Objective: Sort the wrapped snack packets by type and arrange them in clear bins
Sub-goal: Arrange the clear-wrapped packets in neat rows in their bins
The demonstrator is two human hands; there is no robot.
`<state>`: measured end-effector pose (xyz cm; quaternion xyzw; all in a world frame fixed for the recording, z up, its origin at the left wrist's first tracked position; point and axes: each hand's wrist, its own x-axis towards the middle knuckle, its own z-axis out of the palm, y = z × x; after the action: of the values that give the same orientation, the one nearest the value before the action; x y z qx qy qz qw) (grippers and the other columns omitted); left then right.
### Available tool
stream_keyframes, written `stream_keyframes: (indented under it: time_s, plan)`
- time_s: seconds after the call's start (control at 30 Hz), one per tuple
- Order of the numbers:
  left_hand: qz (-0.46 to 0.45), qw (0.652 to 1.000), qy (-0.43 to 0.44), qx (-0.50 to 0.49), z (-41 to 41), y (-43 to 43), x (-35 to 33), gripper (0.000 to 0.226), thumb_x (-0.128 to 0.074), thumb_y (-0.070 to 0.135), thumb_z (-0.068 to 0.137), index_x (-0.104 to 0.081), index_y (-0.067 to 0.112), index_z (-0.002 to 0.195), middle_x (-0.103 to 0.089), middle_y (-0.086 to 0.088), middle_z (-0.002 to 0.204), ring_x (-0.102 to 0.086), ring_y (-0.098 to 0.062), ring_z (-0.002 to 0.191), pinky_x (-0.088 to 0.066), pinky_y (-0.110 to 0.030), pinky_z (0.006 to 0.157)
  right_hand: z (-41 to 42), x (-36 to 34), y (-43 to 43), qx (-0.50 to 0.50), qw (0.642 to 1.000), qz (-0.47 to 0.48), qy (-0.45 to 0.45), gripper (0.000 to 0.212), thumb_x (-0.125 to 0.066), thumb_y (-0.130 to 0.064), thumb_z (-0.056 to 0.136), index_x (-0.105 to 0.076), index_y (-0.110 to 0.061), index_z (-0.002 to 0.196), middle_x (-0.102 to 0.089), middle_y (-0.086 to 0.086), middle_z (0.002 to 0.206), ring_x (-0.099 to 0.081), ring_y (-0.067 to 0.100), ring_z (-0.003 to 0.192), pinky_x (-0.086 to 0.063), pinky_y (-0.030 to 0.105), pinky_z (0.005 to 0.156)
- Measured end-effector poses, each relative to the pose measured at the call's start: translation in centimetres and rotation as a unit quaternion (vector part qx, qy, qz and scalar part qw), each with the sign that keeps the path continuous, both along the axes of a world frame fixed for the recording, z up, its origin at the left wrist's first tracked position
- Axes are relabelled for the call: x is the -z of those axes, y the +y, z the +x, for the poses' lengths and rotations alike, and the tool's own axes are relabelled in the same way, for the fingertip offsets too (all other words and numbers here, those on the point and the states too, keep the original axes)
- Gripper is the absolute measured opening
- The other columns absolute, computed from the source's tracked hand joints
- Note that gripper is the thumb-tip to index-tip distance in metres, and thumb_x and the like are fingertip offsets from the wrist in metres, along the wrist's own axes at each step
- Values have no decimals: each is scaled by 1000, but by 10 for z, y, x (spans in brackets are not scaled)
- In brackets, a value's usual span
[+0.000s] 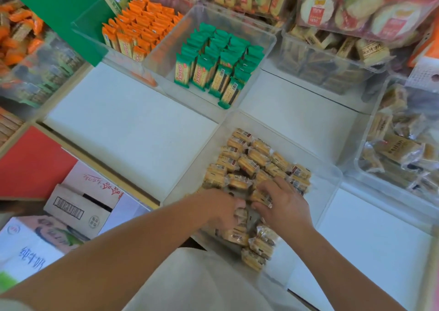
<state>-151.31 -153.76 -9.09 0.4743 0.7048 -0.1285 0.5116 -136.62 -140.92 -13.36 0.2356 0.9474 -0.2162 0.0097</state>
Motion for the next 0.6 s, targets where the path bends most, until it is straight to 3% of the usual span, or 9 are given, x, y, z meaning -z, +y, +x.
stream_keyframes:
  time_s: [0.07, 0.23, 0.4, 0.5, 0.6]
  plan:
    - [-18, 1000, -16, -20, 2, 3, -2, 56, -49, 38, 105, -27, 36, 156, -54, -7, 146, -57, -27, 118, -46, -36, 92, 0, 0, -2, -4, 1000, 6, -3, 39, -86, -41, 75, -64, -30, 106, -58, -9, 102, -60, 15, 91, -51, 28, 67]
    - [1, 999, -20, -32, 5, 0, 0, 78, -65, 39, 95, -22, 32, 160, -44, -8, 156, -49, -30, 134, -45, -42, 108, 3, 5, -3, -28, 999, 36, 14, 50, -94, -38, 65, -65, -26, 104, -58, -5, 99, -62, 18, 85, -56, 34, 63]
    - [-24, 999, 22, 19, 14, -2, 1, 88, -66, 40, 87, -20, 29, 162, -21, -7, 168, -20, -32, 154, -23, -54, 123, 2, 0, -6, -35, 998, 60, -2, 55, -94, -46, 59, -69, -30, 106, -60, -6, 95, -63, 18, 83, -53, 31, 62]
    - [-13, 1000, -5, -9, 13, -3, -3, 88, -67, 42, 86, -21, 36, 160, -38, -6, 160, -44, -28, 136, -39, -49, 114, -2, -4, -4, -24, 999, 24, -18, 49, -87, -50, 71, -69, -33, 113, -63, -10, 100, -62, 16, 94, -55, 34, 74]
    - [18, 998, -41, -42, 11, -9, -8, 84, -70, 38, 89, -25, 35, 159, -49, -1, 151, -52, -24, 125, -43, -37, 102, 2, -8, -1, -21, 999, -36, 6, 33, -82, -42, 81, -72, -32, 111, -62, -13, 96, -60, 14, 89, -58, 36, 71]
